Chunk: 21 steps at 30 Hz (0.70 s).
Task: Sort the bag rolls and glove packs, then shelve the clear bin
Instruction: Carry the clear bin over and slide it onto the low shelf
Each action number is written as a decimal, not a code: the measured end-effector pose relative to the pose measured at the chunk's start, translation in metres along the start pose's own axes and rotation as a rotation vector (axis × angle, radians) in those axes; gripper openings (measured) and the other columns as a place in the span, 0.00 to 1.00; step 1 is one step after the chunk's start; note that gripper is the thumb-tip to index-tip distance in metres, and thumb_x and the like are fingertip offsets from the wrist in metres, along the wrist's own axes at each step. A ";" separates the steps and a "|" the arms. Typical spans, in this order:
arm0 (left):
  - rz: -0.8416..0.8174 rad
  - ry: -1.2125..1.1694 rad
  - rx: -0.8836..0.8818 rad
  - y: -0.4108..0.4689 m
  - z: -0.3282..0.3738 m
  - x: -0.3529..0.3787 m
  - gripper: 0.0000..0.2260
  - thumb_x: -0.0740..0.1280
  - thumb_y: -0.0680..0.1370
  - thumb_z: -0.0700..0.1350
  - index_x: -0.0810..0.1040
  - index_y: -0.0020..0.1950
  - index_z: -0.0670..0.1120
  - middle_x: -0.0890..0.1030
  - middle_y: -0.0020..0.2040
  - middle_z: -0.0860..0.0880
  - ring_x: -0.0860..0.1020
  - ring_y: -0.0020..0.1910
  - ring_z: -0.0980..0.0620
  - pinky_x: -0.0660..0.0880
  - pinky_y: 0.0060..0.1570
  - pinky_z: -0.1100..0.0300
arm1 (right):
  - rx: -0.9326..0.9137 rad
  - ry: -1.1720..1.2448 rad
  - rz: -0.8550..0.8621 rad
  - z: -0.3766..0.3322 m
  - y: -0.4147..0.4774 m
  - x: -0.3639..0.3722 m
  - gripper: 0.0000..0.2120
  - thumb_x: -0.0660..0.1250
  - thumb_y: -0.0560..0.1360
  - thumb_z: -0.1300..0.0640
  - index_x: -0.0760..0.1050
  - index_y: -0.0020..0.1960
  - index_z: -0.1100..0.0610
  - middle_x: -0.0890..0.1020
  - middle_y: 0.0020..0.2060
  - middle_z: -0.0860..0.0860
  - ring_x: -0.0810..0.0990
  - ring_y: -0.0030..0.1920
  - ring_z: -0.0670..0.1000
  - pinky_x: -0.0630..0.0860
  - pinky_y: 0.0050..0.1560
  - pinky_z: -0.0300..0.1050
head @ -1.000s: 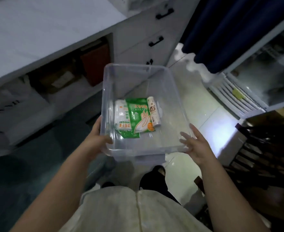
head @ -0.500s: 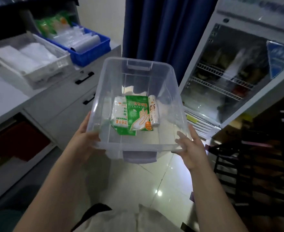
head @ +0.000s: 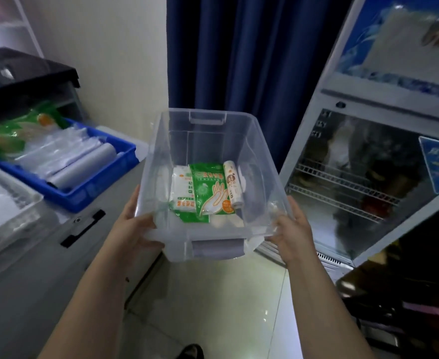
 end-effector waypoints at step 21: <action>0.476 -0.167 0.083 0.430 0.074 0.027 0.34 0.67 0.73 0.30 0.74 0.57 0.73 0.76 0.56 0.41 0.78 0.49 0.40 0.80 0.38 0.40 | 0.077 -0.057 -0.415 -0.099 0.473 0.235 0.28 0.61 0.75 0.68 0.67 0.71 0.47 0.75 0.65 0.57 0.80 0.50 0.52 0.74 0.56 0.68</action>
Point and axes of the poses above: each hand's wrist, its own y-axis towards the middle knuckle, its own x-axis out of the palm, z = x × y, the point moved 2 cm from there along y, towards the middle knuckle
